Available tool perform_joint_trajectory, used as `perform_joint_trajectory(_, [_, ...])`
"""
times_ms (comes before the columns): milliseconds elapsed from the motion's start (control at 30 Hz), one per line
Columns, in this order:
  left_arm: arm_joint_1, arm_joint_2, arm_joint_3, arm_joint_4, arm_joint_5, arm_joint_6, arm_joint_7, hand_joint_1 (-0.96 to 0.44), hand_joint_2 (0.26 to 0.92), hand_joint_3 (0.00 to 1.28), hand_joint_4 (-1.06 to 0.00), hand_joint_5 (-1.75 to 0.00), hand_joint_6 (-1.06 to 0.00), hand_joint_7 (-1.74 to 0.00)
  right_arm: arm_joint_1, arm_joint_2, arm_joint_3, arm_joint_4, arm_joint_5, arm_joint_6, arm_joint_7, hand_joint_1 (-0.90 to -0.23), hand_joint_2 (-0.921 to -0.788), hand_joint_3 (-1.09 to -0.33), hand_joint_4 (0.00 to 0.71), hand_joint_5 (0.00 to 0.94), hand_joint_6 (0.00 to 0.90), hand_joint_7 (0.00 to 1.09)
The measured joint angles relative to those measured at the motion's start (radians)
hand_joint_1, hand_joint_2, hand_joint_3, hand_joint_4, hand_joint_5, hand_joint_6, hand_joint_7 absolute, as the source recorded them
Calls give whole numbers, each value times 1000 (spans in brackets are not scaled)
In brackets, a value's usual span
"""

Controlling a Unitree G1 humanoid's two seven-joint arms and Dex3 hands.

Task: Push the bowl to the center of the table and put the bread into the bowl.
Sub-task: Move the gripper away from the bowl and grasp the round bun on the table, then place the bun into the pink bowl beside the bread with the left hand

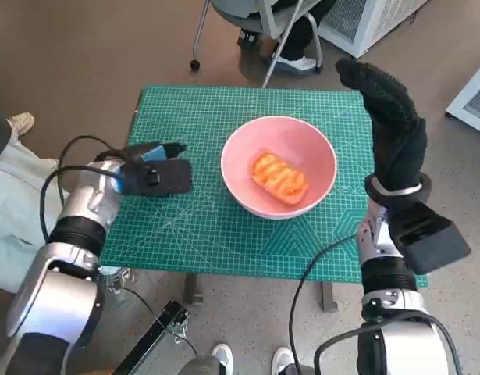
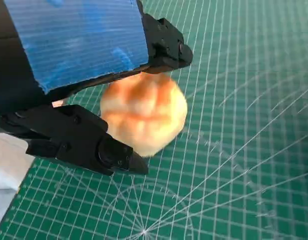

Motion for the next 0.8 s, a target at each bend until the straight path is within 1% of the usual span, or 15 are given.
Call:
perform_joint_trajectory(33, [0, -1, -4, 3, 4, 2, 3, -132, 870, 18, -414, -66, -545, -81, 1, 0, 0, -1, 0, 0, 0, -584, -921, -697, 319, 2, 35, 806])
perform_joint_trajectory(100, [-3, -2, -11, 10, 10, 3, 12, -123, 887, 19, -563, -118, -631, -111, 3, 0, 0, -1, 0, 0, -1, -579, -921, -696, 319, 2, 33, 807])
perform_joint_trajectory(133, [-5, -2, -13, 12, 13, 3, 14, -121, 891, 19, -592, -130, -650, -119, 3, 0, 0, -1, 0, -1, -1, -578, -921, -696, 319, 2, 32, 807])
perform_joint_trajectory(167, [-7, -2, -16, 13, 15, 4, 16, -114, 897, 20, -669, -166, -713, -150, 3, -1, 0, -1, 0, -1, -1, -575, -921, -698, 319, 2, 32, 807])
perform_joint_trajectory(200, [-9, -2, -18, 15, 15, 5, 18, -109, 905, 14, -707, -210, -737, -201, 4, -1, 0, -1, -1, -1, -2, -574, -921, -699, 319, 2, 31, 808])
perform_joint_trajectory(233, [-11, -1, -19, 16, 16, 5, 19, -88, 908, 27, -694, -401, -717, -398, 4, -1, 0, -1, -1, -2, -2, -572, -921, -700, 319, 2, 31, 808])
perform_joint_trajectory(267, [-13, -1, -20, 16, 16, 5, 19, -57, 913, 65, -654, -702, -666, -706, 4, -2, 1, -1, -2, -3, -3, -570, -921, -702, 319, 2, 31, 808])
perform_joint_trajectory(300, [-14, 0, -21, 17, 16, 5, 19, -37, 916, 75, -647, -887, -650, -875, 4, -2, 1, -1, -2, -3, -3, -569, -921, -703, 319, 2, 31, 808])
perform_joint_trajectory(400, [-18, 4, -21, 17, 14, -1, 19, -13, 919, 70, -665, -1086, -642, -1064, 4, -3, 1, -1, -1, -3, -3, -566, -921, -705, 319, 2, 32, 810])
perform_joint_trajectory(467, [-19, 9, -16, 17, 11, -8, 18, -7, 920, 63, -678, -1121, -644, -1108, 4, -3, 2, -1, -1, -3, -3, -564, -921, -706, 319, 1, 32, 811])
perform_joint_trajectory(600, [-19, 18, 3, 10, -1, -20, 19, -1, 920, 57, -698, -1128, -637, -1168, 4, -3, 3, -2, -1, -3, -3, -564, -921, -708, 318, 1, 31, 815])
perform_joint_trajectory(800, [-27, 42, 43, -46, -28, -51, 39, 1, 920, 65, -679, -1160, -640, -1172, 4, -3, 4, -2, -1, -2, -3, -567, -921, -709, 318, 1, 29, 820])
